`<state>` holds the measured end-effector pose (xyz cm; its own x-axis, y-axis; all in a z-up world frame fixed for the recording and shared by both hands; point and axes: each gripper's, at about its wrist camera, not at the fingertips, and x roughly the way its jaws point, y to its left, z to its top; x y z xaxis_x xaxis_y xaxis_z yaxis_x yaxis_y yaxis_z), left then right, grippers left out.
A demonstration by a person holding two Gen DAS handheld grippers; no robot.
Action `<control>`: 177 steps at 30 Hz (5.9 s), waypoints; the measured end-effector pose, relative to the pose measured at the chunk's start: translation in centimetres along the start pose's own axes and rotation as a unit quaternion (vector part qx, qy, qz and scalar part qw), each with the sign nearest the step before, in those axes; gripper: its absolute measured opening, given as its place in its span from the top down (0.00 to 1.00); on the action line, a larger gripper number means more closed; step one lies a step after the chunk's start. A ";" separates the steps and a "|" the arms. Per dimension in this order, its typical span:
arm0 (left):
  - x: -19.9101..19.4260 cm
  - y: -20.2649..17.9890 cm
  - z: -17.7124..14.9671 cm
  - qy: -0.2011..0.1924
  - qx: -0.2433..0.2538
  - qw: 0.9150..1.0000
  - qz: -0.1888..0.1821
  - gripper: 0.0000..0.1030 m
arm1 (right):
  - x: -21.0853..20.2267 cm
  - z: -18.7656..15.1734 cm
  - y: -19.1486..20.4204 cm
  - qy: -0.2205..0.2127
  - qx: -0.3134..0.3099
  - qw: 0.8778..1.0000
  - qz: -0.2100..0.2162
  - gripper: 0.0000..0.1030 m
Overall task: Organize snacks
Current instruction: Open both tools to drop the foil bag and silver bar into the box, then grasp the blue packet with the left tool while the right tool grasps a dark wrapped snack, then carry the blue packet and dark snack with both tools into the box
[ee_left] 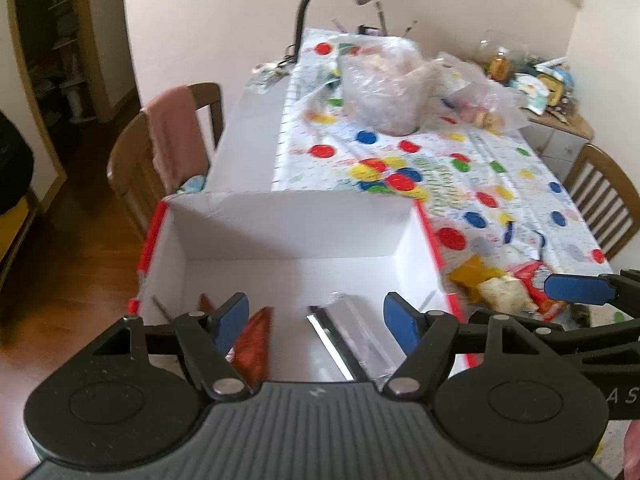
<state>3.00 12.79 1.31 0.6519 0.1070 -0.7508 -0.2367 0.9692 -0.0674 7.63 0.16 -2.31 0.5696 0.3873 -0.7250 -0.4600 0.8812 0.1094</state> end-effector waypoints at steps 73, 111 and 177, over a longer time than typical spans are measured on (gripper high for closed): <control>19.8 -20.9 -2.3 0.215 -0.152 0.964 0.045 0.04 | 4.1 -11.3 -26.4 0.150 -0.030 0.988 0.020 0.24; 16.0 -18.8 -4.3 0.197 -0.134 0.971 0.011 0.51 | 0.8 -11.9 -25.2 0.113 -0.022 0.993 -0.038 0.75; 6.8 8.2 1.0 0.143 -0.075 0.985 0.053 0.50 | 10.6 -1.5 5.6 0.100 -0.102 0.989 0.030 0.74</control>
<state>6.22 21.68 -3.69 0.3927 0.1177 -0.9121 -0.4108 0.9098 -0.0594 10.09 8.84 -10.42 0.4001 0.3568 -0.8442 -0.6287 0.7771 0.0305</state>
